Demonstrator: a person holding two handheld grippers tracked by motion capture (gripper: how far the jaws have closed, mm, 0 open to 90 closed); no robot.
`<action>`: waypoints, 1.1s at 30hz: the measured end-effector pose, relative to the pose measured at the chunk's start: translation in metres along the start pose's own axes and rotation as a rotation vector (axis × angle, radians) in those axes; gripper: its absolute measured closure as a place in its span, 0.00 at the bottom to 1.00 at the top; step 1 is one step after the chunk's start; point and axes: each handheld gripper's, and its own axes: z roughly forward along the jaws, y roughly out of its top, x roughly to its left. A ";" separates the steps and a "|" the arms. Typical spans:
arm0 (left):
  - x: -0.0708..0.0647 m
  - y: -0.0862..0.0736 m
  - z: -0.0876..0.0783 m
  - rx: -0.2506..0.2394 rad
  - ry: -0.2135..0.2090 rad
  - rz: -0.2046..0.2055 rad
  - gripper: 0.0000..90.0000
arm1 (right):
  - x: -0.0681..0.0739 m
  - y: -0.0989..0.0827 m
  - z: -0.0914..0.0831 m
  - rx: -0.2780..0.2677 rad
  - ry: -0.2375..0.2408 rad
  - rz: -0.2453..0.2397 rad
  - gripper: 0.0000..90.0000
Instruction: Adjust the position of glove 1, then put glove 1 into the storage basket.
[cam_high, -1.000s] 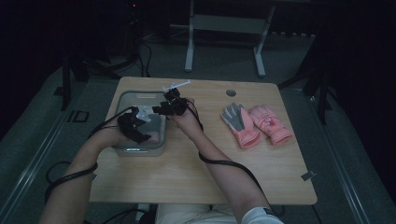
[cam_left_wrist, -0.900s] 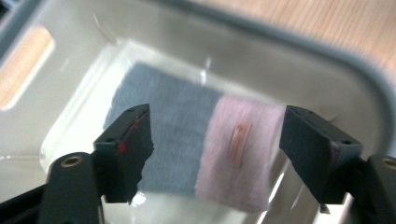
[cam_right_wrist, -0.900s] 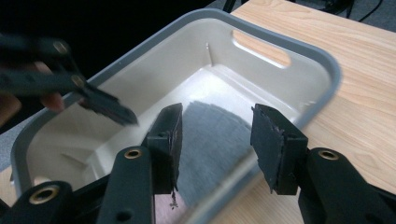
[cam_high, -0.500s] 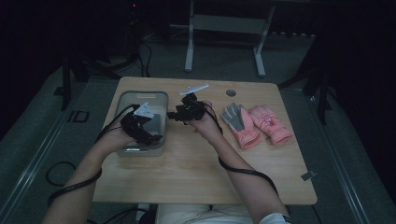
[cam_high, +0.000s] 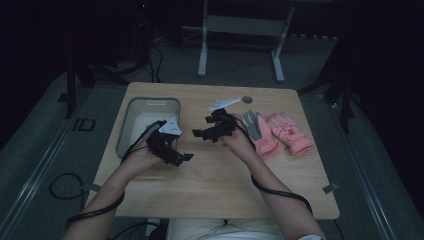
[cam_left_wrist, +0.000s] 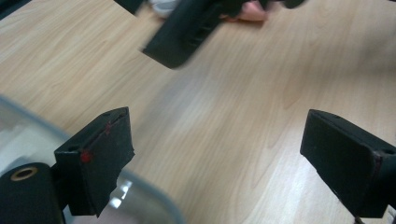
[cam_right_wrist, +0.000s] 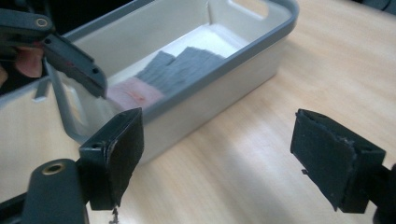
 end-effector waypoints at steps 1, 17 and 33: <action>-0.010 0.000 0.006 0.023 0.005 0.042 0.10 | 0.000 0.000 0.000 0.000 0.000 0.000 0.20; -0.054 -0.017 0.053 0.011 -0.020 0.031 0.02 | -0.026 -0.039 -0.056 -0.046 -0.087 0.042 0.46; -0.072 -0.042 0.077 -0.020 -0.024 -0.013 0.02 | -0.087 -0.065 -0.105 -0.025 -0.249 0.086 0.70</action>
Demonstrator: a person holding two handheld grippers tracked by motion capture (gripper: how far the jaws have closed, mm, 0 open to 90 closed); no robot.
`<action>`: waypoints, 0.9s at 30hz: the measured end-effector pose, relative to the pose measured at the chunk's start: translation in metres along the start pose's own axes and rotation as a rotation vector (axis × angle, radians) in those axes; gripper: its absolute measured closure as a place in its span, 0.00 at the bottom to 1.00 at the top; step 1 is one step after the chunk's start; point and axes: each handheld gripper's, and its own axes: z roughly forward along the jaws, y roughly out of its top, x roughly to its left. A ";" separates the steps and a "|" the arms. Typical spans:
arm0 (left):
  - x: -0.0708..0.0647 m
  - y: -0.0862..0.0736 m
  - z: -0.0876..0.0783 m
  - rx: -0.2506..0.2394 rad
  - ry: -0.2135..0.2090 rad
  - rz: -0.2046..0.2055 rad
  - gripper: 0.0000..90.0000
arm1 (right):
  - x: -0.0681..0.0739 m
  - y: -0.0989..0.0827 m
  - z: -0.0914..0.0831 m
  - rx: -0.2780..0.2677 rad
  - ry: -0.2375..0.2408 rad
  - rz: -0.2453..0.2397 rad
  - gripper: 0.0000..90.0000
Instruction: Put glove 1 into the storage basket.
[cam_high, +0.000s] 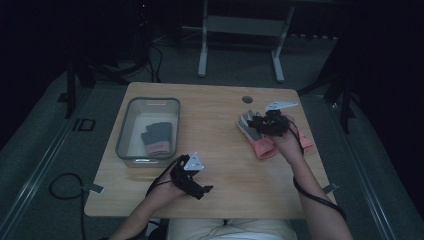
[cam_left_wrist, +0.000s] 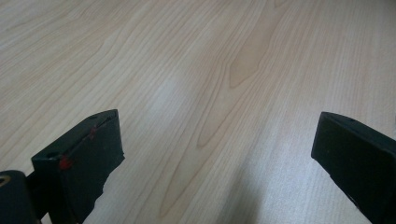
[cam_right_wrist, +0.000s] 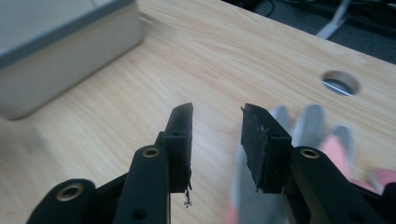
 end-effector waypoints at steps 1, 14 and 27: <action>-0.001 -0.001 0.001 0.004 0.006 0.003 0.02 | -0.005 -0.001 -0.001 0.003 -0.010 0.000 0.70; -0.011 -0.015 0.008 -0.035 0.041 -0.028 0.02 | -0.041 -0.010 0.016 0.104 -0.033 -0.053 0.63; -0.012 -0.024 0.014 -0.012 0.038 -0.044 0.02 | -0.052 -0.045 0.056 0.210 0.011 -0.004 0.65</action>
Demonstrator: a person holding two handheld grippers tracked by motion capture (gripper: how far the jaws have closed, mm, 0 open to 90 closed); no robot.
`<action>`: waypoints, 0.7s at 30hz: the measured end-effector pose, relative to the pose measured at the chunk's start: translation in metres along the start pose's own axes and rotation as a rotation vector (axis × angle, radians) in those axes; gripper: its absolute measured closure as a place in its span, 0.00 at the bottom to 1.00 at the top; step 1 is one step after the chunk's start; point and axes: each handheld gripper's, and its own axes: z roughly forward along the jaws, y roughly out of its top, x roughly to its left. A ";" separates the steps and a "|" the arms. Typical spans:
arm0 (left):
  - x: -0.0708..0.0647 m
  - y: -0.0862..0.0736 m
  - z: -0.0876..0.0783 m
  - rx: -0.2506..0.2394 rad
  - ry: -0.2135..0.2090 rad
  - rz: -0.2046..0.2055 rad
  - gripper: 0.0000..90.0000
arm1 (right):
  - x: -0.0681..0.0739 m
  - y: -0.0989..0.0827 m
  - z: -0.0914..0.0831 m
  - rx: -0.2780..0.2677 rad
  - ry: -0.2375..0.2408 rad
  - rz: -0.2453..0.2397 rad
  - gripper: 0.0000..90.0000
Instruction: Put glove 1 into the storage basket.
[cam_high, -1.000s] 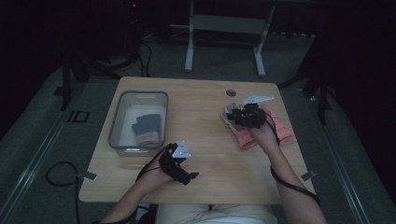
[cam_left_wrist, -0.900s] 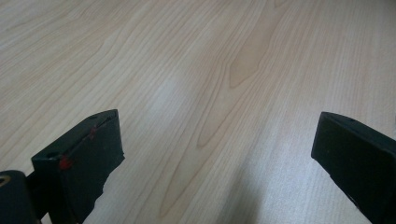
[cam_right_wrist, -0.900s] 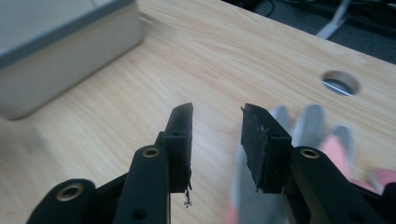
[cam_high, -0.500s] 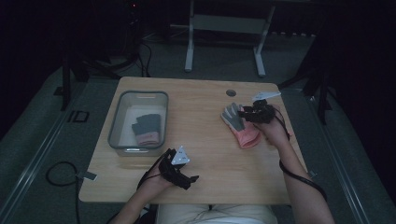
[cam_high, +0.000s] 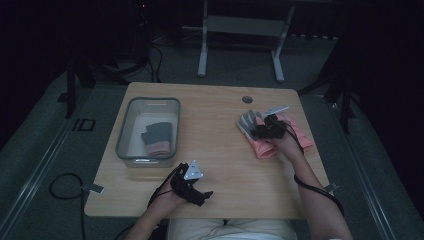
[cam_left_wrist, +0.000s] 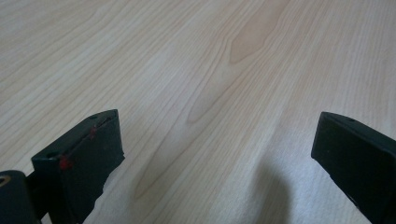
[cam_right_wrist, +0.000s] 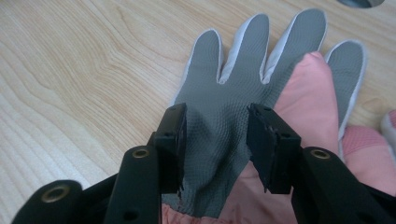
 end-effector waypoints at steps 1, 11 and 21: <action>0.000 0.000 0.000 0.001 0.002 0.004 0.02 | 0.001 -0.001 0.002 0.005 -0.009 -0.008 0.65; -0.003 -0.002 0.001 0.002 0.002 0.026 0.02 | 0.010 -0.006 0.013 0.012 -0.055 -0.002 0.86; -0.003 -0.004 -0.001 -0.001 -0.003 0.031 0.02 | 0.031 0.005 -0.009 -0.065 -0.148 0.119 0.98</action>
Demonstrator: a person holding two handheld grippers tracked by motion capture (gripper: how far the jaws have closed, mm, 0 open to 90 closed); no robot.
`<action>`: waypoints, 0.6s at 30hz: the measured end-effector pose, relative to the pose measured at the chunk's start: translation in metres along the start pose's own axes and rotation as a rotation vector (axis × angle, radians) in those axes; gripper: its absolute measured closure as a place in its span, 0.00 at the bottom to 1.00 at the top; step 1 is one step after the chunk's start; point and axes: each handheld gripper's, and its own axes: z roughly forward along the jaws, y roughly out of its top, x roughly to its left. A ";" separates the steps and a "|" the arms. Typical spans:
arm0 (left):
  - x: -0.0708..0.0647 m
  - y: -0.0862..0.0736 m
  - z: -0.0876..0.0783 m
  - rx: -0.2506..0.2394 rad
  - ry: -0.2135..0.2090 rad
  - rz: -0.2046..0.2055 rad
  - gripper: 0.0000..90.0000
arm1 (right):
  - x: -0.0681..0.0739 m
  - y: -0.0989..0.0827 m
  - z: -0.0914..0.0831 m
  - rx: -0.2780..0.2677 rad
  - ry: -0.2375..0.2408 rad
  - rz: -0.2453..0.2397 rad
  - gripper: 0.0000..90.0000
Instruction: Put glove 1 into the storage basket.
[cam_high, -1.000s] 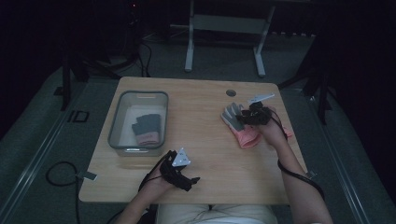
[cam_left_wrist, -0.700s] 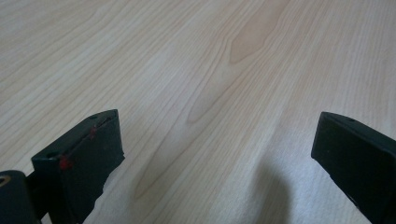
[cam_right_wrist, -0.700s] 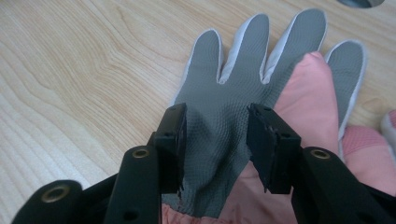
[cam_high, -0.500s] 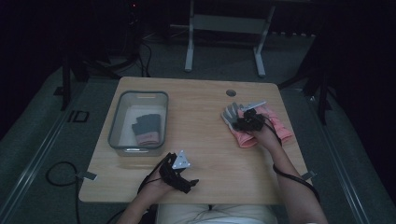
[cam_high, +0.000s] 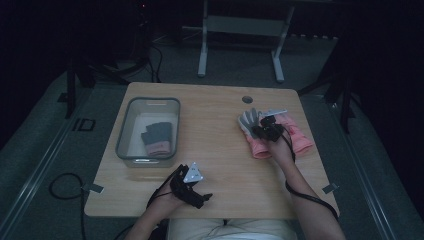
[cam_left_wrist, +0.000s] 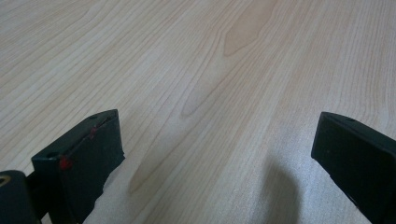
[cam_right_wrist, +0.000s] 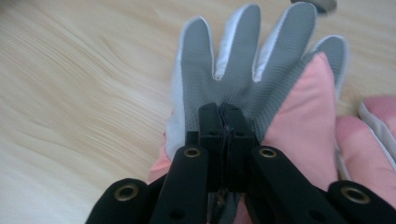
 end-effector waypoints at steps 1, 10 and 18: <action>0.000 0.000 0.000 -0.002 -0.002 -0.001 0.02 | 0.007 0.004 -0.008 -0.020 -0.005 -0.003 0.98; -0.001 0.000 -0.002 -0.014 0.001 0.000 0.02 | 0.067 0.029 -0.075 -0.164 -0.038 0.055 0.98; -0.001 -0.001 -0.004 -0.026 0.005 0.007 0.02 | 0.100 0.009 -0.081 -0.162 -0.072 0.133 0.98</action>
